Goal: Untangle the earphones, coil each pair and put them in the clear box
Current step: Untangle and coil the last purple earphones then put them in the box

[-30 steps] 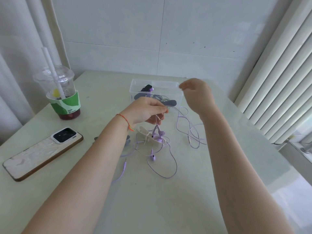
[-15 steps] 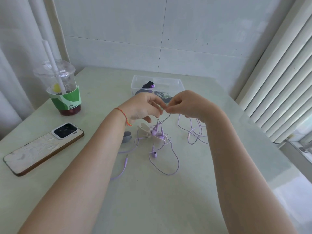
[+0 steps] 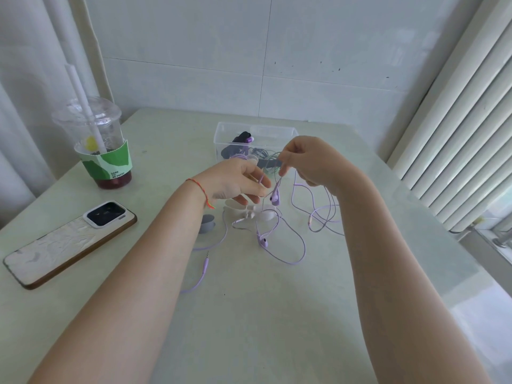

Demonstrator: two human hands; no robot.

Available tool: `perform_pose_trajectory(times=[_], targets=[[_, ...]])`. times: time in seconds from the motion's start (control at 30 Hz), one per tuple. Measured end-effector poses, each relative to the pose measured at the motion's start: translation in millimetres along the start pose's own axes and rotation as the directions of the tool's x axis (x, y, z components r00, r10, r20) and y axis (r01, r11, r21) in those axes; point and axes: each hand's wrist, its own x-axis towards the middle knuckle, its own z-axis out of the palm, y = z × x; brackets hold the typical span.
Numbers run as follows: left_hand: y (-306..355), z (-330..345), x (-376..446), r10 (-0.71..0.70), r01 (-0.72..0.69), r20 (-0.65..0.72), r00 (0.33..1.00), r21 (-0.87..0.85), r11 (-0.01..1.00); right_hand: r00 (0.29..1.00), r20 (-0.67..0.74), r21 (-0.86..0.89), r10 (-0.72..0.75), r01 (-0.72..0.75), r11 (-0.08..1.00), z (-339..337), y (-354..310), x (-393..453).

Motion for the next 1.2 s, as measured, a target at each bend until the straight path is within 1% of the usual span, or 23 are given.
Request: perform_pose_trajectory(times=[0.23,0.33,0.47,0.6,0.7,0.77,0.87,1.0,1.1,1.2], targets=[[2,5,2,0.002,-0.002,-0.035,0.999,-0.007,1.000,0.999,-0.051,0.090,-0.016,0.021,0.996,1,-1,1],[5,10,3,0.032,-0.031,-0.082,0.996,0.010,0.999,0.997,-0.072,0.119,-0.017,0.025,0.993,3,-4,1],[5,10,3,0.066,-0.063,-0.098,0.993,0.028,0.998,0.996,-0.086,0.144,-0.015,0.028,0.989,4,-5,1],[5,6,2,0.073,-0.068,-0.122,0.990,0.046,0.997,0.996,-0.092,0.141,-0.003,0.016,0.990,4,-3,2],[7,6,2,0.070,-0.070,-0.149,0.986,0.009,0.998,0.994,-0.108,0.122,0.009,0.005,0.992,4,-1,3],[7,7,2,0.065,-0.068,-0.141,0.988,-0.013,0.998,0.994,-0.114,0.114,0.004,0.009,0.993,4,-1,3],[7,10,1,0.082,-0.082,-0.108,0.991,-0.002,0.997,0.994,-0.111,0.141,0.002,0.013,0.990,4,-3,2],[9,19,3,0.113,-0.114,-0.175,0.978,0.005,0.994,0.996,-0.093,0.175,-0.004,0.020,0.984,6,-7,2],[12,24,4,0.111,-0.109,-0.208,0.972,0.023,0.994,0.996,-0.088,0.178,-0.005,0.020,0.984,7,-8,2],[13,27,4,0.110,-0.114,-0.261,0.959,0.001,0.994,0.996,-0.092,0.184,-0.007,0.024,0.983,8,-9,2]])
